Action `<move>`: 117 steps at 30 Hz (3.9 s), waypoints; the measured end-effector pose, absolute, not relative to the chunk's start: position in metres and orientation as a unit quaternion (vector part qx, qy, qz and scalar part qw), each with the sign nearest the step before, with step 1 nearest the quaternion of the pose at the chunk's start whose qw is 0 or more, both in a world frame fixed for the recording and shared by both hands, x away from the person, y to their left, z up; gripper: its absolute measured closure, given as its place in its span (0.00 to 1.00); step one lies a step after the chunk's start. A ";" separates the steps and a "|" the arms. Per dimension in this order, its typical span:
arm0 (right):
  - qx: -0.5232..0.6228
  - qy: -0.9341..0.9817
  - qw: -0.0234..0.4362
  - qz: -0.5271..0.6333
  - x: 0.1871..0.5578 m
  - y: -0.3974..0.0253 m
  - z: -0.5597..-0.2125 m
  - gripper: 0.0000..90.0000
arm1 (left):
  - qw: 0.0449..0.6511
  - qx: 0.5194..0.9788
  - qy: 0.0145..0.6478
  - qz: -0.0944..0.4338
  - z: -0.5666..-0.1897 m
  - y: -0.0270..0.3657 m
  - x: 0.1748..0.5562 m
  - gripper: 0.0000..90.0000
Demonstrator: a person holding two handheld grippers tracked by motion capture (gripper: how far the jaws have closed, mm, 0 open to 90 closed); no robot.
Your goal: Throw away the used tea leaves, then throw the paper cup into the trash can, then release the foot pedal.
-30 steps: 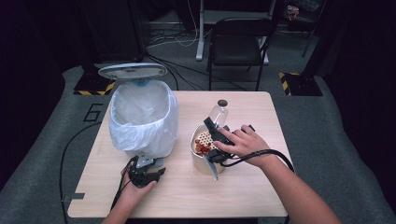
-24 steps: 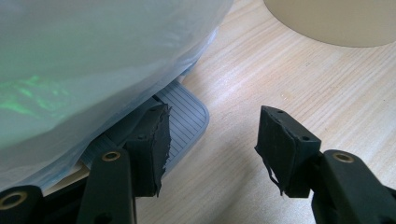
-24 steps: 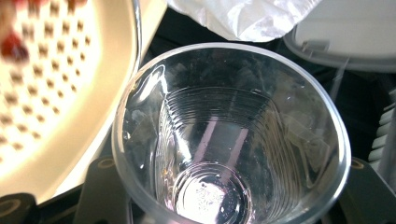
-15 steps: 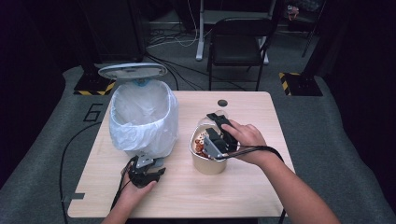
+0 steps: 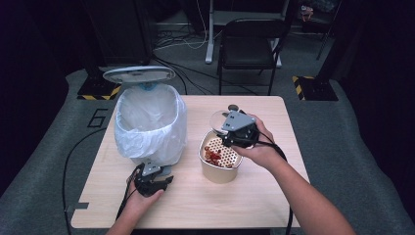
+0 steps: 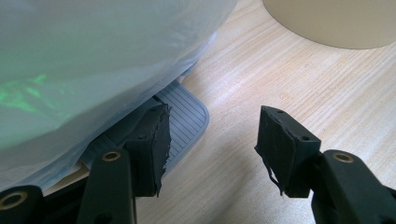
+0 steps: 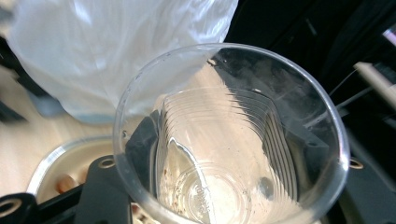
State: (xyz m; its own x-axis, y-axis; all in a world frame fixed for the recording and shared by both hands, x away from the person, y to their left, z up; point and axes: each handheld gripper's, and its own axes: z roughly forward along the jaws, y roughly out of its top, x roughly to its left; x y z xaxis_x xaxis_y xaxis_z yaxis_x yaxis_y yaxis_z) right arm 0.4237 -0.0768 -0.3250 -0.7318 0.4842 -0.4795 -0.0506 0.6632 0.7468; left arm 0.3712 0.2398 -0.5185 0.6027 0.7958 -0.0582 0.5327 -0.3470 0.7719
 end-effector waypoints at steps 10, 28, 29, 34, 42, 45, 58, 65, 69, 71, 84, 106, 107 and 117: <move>0.178 0.835 0.272 0.443 0.426 -0.072 -0.300 0.45 | 0.396 0.801 0.414 0.173 -0.519 0.239 0.371 0.49; 0.214 0.821 0.251 0.466 0.440 -0.030 -0.270 0.44 | 0.397 0.801 0.415 0.171 -0.519 0.239 0.371 0.49; 0.213 0.821 0.251 0.467 0.440 -0.028 -0.269 0.44 | 0.396 0.799 0.419 0.169 -0.519 0.239 0.371 0.49; 0.216 0.816 0.241 0.479 0.441 -0.016 -0.260 0.44 | 0.395 0.797 0.424 0.168 -0.519 0.238 0.370 0.49; 0.207 0.822 0.233 0.477 0.444 0.001 -0.250 0.44 | 0.391 0.807 0.407 0.174 -0.518 0.240 0.372 0.49; 0.206 0.820 0.229 0.482 0.447 0.007 -0.247 0.44 | 0.401 0.800 0.412 0.175 -0.519 0.239 0.372 0.49; 0.208 0.824 0.199 0.488 0.459 0.044 -0.253 0.44 | 0.405 0.794 0.421 0.170 -0.520 0.238 0.371 0.49; 0.209 0.825 0.180 0.493 0.469 0.062 -0.257 0.43 | 0.405 0.793 0.424 0.167 -0.520 0.237 0.371 0.49; 0.205 0.831 0.174 0.488 0.473 0.078 -0.260 0.42 | 0.404 0.794 0.420 0.169 -0.519 0.238 0.371 0.49; 0.210 0.829 0.171 0.490 0.476 0.086 -0.263 0.41 | 0.400 0.798 0.420 0.165 -0.519 0.238 0.371 0.49; 0.234 0.828 0.155 0.486 0.487 0.121 -0.276 0.41 | 0.402 0.797 0.421 0.161 -0.518 0.239 0.371 0.49; 0.281 0.816 0.162 0.479 0.456 0.068 -0.288 0.09 | 0.426 0.780 0.439 0.133 -0.518 0.245 0.373 0.46; 0.288 0.815 0.160 0.476 0.453 0.062 -0.288 0.09 | 0.428 0.779 0.438 0.133 -0.517 0.247 0.373 0.46; 0.313 0.801 0.203 0.469 0.438 -0.018 -0.288 0.15 | 0.459 0.769 0.424 0.133 -0.497 0.253 0.364 0.38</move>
